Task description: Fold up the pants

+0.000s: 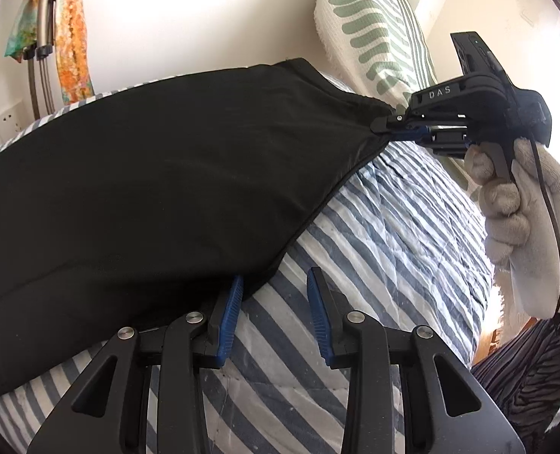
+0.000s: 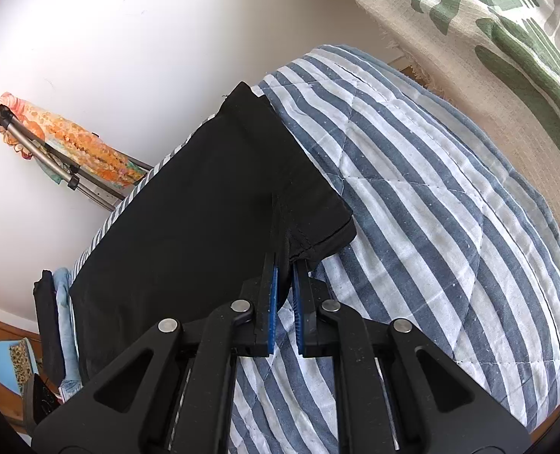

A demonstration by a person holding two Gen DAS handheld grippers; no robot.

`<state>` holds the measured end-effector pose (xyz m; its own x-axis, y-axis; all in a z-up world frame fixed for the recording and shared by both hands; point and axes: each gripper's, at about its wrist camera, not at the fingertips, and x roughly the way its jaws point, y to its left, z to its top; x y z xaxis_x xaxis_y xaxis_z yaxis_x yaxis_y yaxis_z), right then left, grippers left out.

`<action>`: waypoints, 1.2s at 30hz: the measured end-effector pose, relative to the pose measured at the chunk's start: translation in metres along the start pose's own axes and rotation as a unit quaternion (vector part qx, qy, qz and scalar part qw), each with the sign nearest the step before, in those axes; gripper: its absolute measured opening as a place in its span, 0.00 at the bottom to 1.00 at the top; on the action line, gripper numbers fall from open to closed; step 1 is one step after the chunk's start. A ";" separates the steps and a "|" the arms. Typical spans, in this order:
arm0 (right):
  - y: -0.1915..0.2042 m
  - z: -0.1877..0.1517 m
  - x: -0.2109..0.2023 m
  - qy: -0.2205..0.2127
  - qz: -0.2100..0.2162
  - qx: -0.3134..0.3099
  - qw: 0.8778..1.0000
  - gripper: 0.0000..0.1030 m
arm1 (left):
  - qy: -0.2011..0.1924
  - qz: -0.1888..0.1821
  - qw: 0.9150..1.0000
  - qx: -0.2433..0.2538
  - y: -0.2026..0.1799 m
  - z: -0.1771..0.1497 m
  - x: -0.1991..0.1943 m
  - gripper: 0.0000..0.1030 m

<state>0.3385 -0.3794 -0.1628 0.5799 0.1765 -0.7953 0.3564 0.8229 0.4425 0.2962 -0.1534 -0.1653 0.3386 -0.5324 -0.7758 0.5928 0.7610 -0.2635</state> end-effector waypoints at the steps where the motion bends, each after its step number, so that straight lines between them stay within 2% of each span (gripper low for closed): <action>1: -0.002 0.000 0.001 0.002 0.000 0.002 1.000 0.07 | 0.005 0.000 1.000 0.007 -0.002 -0.002 -0.003 0.32; 4: -0.005 0.000 0.003 0.006 0.000 0.005 1.000 0.07 | 0.017 -0.002 1.000 0.004 0.001 -0.008 -0.020 0.32; 6: -0.003 -0.001 0.002 0.007 0.001 -0.001 1.000 0.07 | 0.005 -0.006 1.000 -0.012 0.011 -0.010 -0.044 0.32; 7: -0.002 -0.001 0.002 0.007 0.000 -0.005 1.000 0.07 | -0.007 0.005 1.000 -0.018 0.018 -0.010 -0.059 0.32; 11: -0.003 -0.003 0.001 0.007 -0.003 -0.007 1.000 0.07 | -0.049 0.076 0.994 -0.059 0.070 -0.010 -0.111 0.32; 14: -0.003 -0.003 0.003 0.008 -0.007 -0.005 1.000 0.07 | -0.021 0.146 0.986 -0.076 0.116 -0.021 -0.112 0.32; 16: -0.002 -0.003 0.003 0.006 -0.011 -0.010 1.000 0.07 | 0.019 0.221 0.973 -0.066 0.140 -0.033 -0.098 0.32; 18: -0.001 -0.003 0.002 0.004 -0.010 -0.013 1.000 0.07 | 0.031 0.253 0.965 -0.066 0.157 -0.044 -0.093 0.35; 19: -0.001 -0.004 0.001 0.004 -0.005 -0.011 1.000 0.07 | 0.022 0.249 0.965 -0.081 0.163 -0.046 -0.097 0.36; 21: -0.006 -0.004 -0.002 0.004 0.008 -0.003 1.000 0.15 | 0.007 0.242 0.965 -0.104 0.168 -0.044 -0.106 0.35; 23: -0.016 -0.004 -0.004 0.009 0.027 0.019 0.999 0.20 | -0.012 0.244 0.966 -0.089 0.161 -0.037 -0.115 0.35; 26: -0.032 -0.003 -0.012 -0.001 0.027 0.057 0.998 0.45 | -0.036 0.212 0.974 -0.075 0.144 -0.020 -0.124 0.35; 32: -0.044 0.011 -0.016 -0.015 0.032 0.071 0.997 0.45 | -0.044 0.124 0.991 -0.029 0.090 0.020 -0.089 0.35; 36: -0.051 0.010 -0.006 0.002 0.054 0.098 0.994 0.45 | -0.046 0.086 0.995 0.007 0.052 0.044 -0.058 0.35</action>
<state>0.3243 -0.4273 -0.1767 0.6192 0.2607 -0.7407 0.4291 0.6776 0.5973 0.3395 -0.0989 -0.1093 0.5010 -0.4263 -0.7532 0.5302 0.8390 -0.1222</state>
